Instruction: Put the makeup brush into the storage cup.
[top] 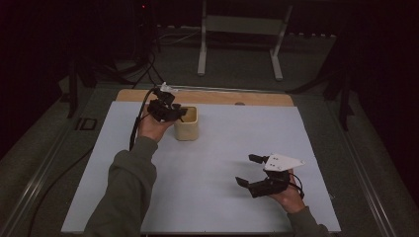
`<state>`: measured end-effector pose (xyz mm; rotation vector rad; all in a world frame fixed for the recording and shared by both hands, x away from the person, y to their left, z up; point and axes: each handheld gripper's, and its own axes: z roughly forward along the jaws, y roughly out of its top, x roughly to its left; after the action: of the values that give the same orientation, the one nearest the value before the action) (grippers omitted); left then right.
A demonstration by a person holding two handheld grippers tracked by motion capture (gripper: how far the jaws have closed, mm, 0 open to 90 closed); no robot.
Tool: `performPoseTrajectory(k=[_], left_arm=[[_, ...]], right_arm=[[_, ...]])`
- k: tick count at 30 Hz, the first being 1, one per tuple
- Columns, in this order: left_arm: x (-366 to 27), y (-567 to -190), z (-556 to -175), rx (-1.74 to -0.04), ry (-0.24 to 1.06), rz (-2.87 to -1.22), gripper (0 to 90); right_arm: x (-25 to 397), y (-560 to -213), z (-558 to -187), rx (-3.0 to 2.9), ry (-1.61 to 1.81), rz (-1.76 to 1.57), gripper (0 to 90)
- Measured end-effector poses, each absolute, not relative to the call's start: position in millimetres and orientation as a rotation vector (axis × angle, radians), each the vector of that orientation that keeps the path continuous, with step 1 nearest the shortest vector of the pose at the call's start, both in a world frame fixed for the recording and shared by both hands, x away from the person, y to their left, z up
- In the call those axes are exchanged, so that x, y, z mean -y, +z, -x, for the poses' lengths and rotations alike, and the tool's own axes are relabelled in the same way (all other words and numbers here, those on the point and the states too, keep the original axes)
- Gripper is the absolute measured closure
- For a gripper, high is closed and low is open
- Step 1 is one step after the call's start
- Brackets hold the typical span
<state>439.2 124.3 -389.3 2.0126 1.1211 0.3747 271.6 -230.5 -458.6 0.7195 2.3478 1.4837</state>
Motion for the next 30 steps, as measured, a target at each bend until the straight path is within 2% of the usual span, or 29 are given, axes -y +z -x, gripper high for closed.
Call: performPoseTrajectory(k=[1, 2, 3, 30], left_arm=[[-127.1, -389.0, -441.1, -1.144, 0.335, -1.988, 15.3], [-129.9, -388.4, -441.3, -1.154, 0.322, -1.972, 10.3], [-132.5, -387.4, -440.6, -1.155, 0.330, -1.965, 9.1], [-146.6, -383.6, -428.6, -1.136, 0.316, -1.958, 8.3]], right_arm=[[231.0, -458.4, -271.5, -2.346, 1.483, -0.720, 10.4], [231.4, -458.2, -271.6, -2.345, 1.484, -0.722, 10.4], [231.8, -458.2, -271.9, -2.343, 1.484, -0.724, 10.4], [232.4, -457.5, -271.9, -2.336, 1.482, -0.729, 10.4]])
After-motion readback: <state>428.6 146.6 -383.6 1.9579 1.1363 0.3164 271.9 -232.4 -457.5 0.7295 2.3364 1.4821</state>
